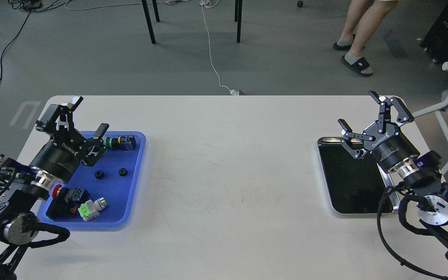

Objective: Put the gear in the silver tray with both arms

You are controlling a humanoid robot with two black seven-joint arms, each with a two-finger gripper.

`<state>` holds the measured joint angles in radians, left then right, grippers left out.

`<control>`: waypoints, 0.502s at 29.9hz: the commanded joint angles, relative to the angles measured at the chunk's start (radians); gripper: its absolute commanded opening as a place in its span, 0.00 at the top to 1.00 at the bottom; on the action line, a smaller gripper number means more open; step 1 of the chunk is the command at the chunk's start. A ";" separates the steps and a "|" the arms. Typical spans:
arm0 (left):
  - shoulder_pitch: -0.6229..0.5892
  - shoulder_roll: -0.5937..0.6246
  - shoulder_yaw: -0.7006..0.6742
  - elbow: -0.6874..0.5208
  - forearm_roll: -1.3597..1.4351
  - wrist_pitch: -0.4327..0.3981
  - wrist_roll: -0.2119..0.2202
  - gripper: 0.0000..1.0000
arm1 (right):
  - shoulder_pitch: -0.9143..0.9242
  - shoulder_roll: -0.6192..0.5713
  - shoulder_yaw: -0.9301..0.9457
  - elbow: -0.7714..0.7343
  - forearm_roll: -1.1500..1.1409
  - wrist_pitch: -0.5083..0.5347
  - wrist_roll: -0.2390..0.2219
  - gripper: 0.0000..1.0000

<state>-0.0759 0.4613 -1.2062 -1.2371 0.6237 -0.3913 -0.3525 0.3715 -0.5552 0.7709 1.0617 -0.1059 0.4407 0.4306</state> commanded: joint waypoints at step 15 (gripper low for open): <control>-0.004 0.131 0.020 -0.010 0.069 -0.097 -0.009 0.02 | 0.001 -0.008 0.010 0.006 -0.002 0.001 0.005 0.01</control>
<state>-0.0752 0.5485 -1.1904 -1.2400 0.6481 -0.4544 -0.3590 0.3713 -0.5608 0.7804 1.0677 -0.1069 0.4419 0.4357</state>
